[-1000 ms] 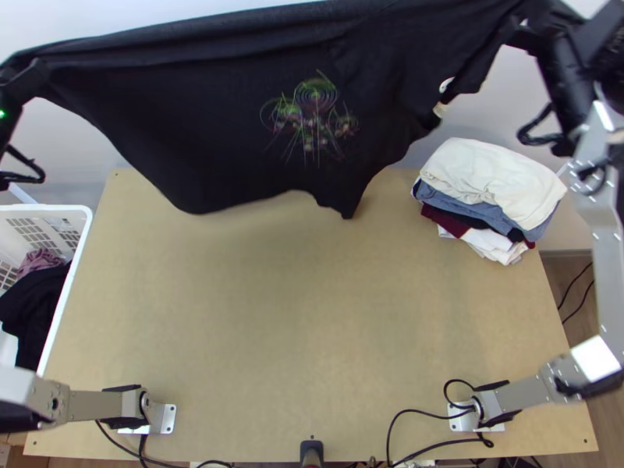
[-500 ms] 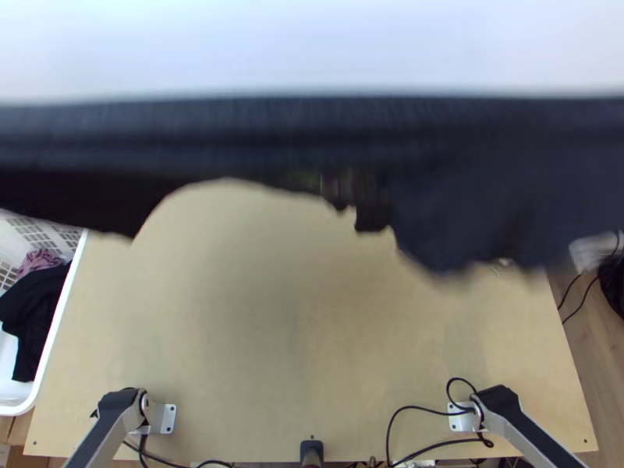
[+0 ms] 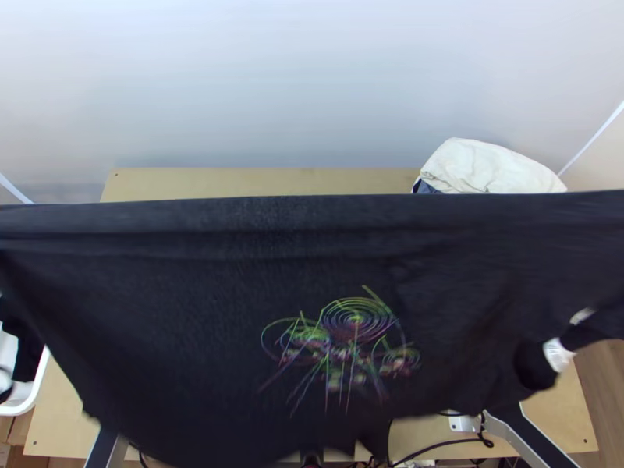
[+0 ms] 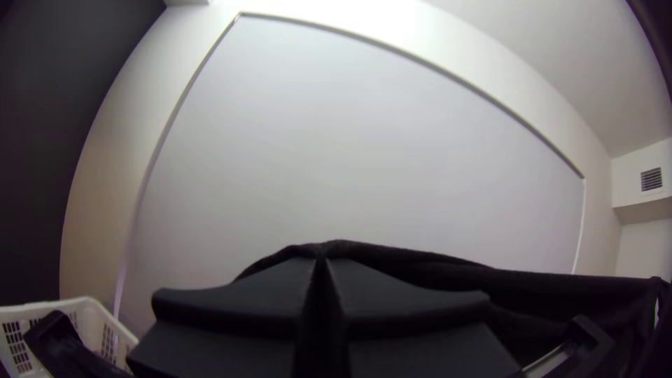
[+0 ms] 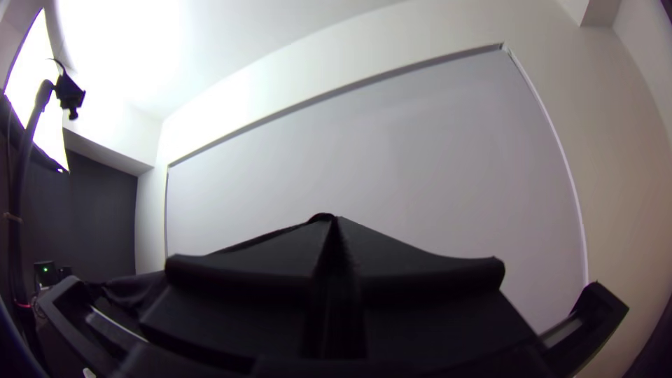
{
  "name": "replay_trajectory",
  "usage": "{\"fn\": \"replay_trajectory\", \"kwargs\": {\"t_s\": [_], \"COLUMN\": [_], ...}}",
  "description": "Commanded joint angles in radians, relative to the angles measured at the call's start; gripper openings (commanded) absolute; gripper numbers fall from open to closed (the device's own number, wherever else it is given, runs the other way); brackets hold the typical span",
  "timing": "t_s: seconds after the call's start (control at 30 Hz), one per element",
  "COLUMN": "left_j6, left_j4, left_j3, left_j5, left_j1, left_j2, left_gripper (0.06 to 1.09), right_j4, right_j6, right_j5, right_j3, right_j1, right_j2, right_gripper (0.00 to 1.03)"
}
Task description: Fold the t-shirt
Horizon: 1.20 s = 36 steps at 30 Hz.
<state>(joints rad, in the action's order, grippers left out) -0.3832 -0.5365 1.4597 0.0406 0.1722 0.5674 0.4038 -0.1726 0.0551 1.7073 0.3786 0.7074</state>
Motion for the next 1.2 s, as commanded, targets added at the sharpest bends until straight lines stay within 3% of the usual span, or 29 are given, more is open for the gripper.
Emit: {"fn": "replay_trajectory", "kwargs": {"t_s": [0.0, 0.2, 0.33, 0.47, 0.6, 0.73, 0.97, 1.17], "left_j6": [-0.033, -0.043, -0.074, -0.086, -0.085, -0.063, -0.051, -0.059], "left_j4": [-0.008, 0.003, 0.093, 0.228, 0.302, 0.331, 0.372, 0.368], "left_j3": [-0.199, -0.536, -0.688, -0.731, -0.657, -0.538, -0.308, -0.065], "left_j5": [-0.010, -0.053, -0.064, -0.068, -0.076, -0.094, -0.123, -0.127], "left_j1": [0.004, -0.030, -0.065, -0.085, -0.083, -0.048, -0.020, 0.000], "left_j2": [-0.055, -0.058, 0.061, 0.258, 0.506, 0.744, 1.069, 1.312], "left_gripper": [0.10, 0.10, 0.10, 0.10, 0.10, 0.10, 0.10, 0.10], "right_j4": [-0.008, -0.082, -0.318, -0.479, -0.580, -0.592, -0.349, -0.298], "right_j6": [-0.051, -0.143, -0.169, -0.197, -0.229, -0.249, -0.255, -0.255], "right_j5": [0.025, -0.035, -0.086, -0.112, -0.139, -0.141, -0.139, -0.130], "right_j3": [-0.161, -0.587, -0.880, -0.971, -0.937, -0.828, -0.472, -0.258], "right_j1": [0.009, 0.020, -0.009, -0.029, -0.092, -0.138, -0.176, -0.175], "right_j2": [0.003, -0.003, 0.050, 0.234, 0.434, 0.624, 0.963, 1.139], "right_gripper": [0.03, 0.03, 0.03, 0.03, 0.03, 0.03, 0.03, 0.03]}}
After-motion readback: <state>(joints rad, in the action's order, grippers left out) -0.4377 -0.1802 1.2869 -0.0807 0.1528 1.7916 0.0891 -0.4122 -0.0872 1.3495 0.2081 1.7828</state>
